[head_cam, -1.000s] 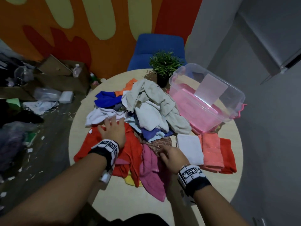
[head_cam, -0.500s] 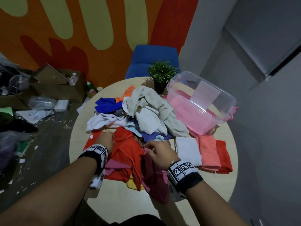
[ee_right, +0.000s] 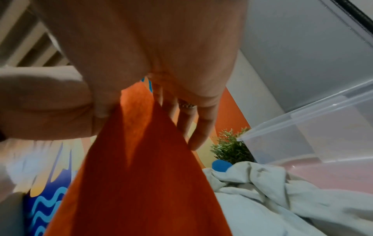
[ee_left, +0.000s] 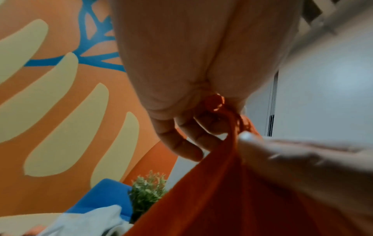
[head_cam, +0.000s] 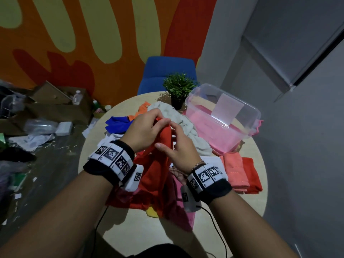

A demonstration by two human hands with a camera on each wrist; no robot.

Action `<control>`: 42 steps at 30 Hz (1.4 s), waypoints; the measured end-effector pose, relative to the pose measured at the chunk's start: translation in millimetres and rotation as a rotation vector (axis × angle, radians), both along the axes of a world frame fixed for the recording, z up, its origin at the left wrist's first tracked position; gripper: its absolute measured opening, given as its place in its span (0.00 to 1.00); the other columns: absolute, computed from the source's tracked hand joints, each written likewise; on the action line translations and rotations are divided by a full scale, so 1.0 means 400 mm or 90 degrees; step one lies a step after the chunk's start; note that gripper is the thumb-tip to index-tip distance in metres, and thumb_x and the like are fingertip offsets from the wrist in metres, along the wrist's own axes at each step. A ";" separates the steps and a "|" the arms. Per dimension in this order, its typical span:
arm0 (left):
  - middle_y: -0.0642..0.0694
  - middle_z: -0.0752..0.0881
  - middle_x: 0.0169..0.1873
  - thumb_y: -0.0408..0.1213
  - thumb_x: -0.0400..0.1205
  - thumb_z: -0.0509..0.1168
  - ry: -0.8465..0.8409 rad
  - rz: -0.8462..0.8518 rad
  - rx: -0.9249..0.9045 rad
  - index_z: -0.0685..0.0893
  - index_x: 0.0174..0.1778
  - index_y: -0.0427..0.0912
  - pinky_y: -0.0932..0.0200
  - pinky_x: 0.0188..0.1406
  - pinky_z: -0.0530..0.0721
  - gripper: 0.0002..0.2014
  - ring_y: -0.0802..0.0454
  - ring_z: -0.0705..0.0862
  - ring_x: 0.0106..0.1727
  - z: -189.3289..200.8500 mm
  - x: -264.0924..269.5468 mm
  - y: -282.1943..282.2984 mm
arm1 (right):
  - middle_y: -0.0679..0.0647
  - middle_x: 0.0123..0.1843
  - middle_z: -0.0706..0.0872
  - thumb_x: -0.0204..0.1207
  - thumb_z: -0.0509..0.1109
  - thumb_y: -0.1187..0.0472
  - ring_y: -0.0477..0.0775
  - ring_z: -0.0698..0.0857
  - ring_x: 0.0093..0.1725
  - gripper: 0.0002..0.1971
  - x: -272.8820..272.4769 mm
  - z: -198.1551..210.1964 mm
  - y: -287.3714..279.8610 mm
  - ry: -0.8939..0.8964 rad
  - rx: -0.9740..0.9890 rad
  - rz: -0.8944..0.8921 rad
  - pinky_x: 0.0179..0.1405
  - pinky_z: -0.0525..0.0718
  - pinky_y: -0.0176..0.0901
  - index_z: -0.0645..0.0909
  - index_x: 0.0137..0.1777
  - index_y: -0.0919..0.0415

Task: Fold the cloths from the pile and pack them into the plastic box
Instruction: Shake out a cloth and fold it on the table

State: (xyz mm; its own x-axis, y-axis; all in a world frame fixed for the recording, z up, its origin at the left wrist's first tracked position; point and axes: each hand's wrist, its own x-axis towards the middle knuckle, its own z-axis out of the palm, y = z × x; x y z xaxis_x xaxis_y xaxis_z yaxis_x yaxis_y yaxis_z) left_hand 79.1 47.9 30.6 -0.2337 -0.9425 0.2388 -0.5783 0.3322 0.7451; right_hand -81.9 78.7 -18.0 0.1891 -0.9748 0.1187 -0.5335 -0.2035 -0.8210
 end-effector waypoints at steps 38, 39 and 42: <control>0.61 0.87 0.52 0.30 0.82 0.69 0.060 0.014 -0.104 0.82 0.61 0.60 0.49 0.58 0.86 0.19 0.55 0.87 0.55 0.174 0.119 -0.073 | 0.54 0.51 0.83 0.63 0.64 0.73 0.58 0.80 0.53 0.18 -0.102 0.200 -0.018 0.228 -0.176 -0.416 0.52 0.76 0.48 0.78 0.50 0.55; 0.58 0.88 0.52 0.30 0.82 0.68 0.065 0.029 -0.108 0.82 0.60 0.60 0.47 0.57 0.87 0.18 0.54 0.87 0.55 0.169 0.125 -0.077 | 0.54 0.49 0.83 0.63 0.63 0.73 0.58 0.80 0.52 0.17 -0.112 0.197 -0.017 0.225 -0.183 -0.403 0.51 0.75 0.46 0.78 0.49 0.56; 0.57 0.88 0.51 0.35 0.81 0.70 0.101 0.101 -0.126 0.84 0.55 0.56 0.46 0.56 0.87 0.11 0.55 0.86 0.53 0.155 0.131 -0.087 | 0.50 0.46 0.85 0.64 0.65 0.74 0.51 0.82 0.48 0.16 -0.132 0.189 -0.008 0.132 -0.218 -0.284 0.49 0.74 0.32 0.80 0.50 0.59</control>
